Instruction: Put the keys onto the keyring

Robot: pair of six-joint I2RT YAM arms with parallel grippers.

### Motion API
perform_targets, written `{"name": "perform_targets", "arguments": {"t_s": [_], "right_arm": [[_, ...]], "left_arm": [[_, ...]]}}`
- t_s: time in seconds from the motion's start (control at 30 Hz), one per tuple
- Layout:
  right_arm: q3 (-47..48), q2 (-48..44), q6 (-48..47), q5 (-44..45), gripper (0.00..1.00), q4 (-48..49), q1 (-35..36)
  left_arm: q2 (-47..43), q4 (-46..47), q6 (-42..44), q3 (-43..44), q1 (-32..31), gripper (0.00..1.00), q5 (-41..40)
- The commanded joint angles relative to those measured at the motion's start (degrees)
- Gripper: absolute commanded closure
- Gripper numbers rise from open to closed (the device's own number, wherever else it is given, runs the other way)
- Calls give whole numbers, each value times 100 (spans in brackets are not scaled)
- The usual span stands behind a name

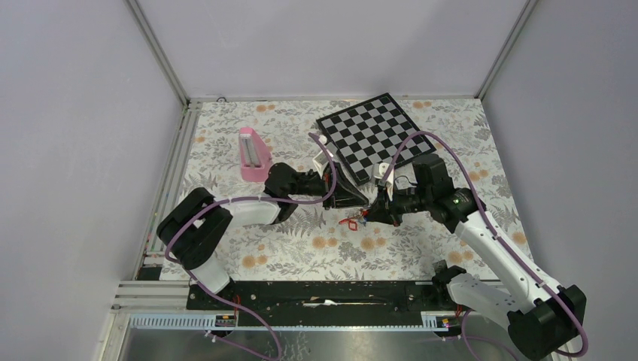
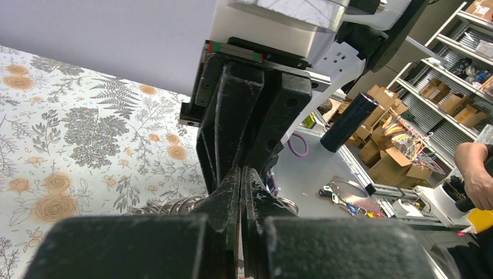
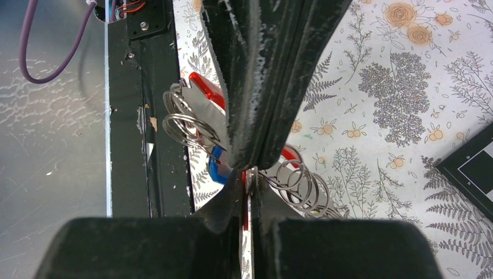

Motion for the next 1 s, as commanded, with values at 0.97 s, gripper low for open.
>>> {"name": "perform_targets", "arguments": {"t_s": [0.97], "right_arm": [[61, -328, -154, 93, 100, -192, -57]], "left_arm": [[-369, 603, 435, -7, -44, 100, 243]]}}
